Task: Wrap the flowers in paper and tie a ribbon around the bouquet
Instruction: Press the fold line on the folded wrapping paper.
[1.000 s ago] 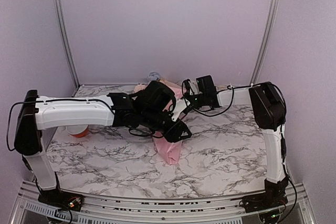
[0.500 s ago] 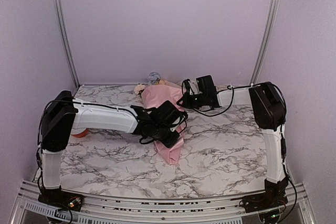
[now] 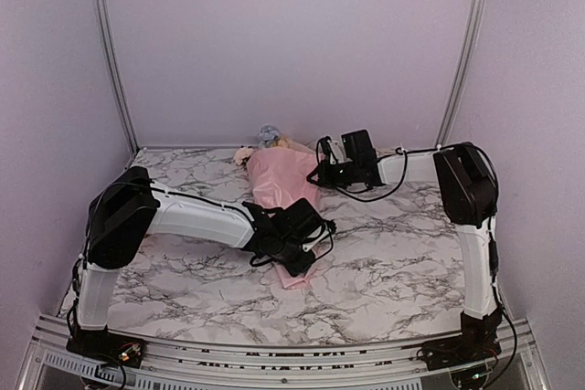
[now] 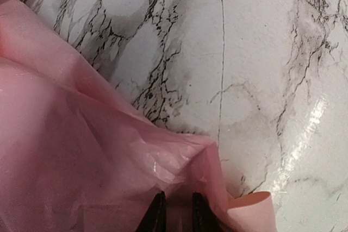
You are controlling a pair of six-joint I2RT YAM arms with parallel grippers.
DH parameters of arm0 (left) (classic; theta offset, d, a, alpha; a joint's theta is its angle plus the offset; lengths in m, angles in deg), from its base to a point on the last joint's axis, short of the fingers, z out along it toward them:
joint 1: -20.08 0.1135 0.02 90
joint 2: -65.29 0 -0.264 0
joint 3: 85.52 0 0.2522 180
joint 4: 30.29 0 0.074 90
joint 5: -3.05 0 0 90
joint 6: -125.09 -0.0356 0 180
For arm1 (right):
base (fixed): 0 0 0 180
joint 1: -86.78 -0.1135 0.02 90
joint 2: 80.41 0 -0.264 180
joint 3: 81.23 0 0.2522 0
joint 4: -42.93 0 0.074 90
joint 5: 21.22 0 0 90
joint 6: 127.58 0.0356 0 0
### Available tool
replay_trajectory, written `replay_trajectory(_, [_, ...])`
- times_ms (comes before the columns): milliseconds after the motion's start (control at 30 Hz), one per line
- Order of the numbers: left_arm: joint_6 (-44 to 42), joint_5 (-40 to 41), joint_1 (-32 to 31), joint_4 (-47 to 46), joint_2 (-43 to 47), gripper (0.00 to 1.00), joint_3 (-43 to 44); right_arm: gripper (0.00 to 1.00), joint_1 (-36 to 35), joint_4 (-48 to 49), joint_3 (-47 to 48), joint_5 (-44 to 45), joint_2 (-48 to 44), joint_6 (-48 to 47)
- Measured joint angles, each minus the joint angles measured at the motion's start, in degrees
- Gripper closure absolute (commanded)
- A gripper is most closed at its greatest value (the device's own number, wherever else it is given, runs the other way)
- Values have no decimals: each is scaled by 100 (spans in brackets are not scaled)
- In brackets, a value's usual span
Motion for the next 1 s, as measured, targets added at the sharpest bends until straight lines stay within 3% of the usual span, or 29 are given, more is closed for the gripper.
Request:
replay_trajectory(133, [-70, -59, 4, -190, 94, 84, -221, 63, 39, -216, 306, 83, 4, -186])
replay_trajectory(333, [-203, -275, 66, -361, 133, 82, -332, 53, 308, -461, 289, 223, -238, -496])
replay_trajectory(400, [-227, -306, 72, -424, 151, 82, -380, 42, 409, -656, 210, 297, -426, -649])
replay_trajectory(467, [-245, -317, 74, -483, 166, 81, -424, 14, 476, -782, 87, 334, -651, -822])
replay_trajectory(533, [-264, -330, 81, -551, 184, 80, -472, 9, 509, -861, -157, 282, -940, -957])
replay_trajectory(667, [-328, -350, 87, -640, 205, 77, -529, 9, 374, -885, -785, 68, -1368, -1115])
replay_trajectory(833, [-361, -350, 98, -691, 219, 74, -562, 15, -13, -979, -1209, -365, -1165, -1182])
replay_trajectory(900, [-363, -348, 98, -697, 221, 73, -562, 25, -116, -942, -1351, -542, -1078, -1174])
replay_trajectory(1000, [-369, -343, 103, -728, 234, 70, -588, 60, -225, -848, -1582, -726, -1047, -1123])
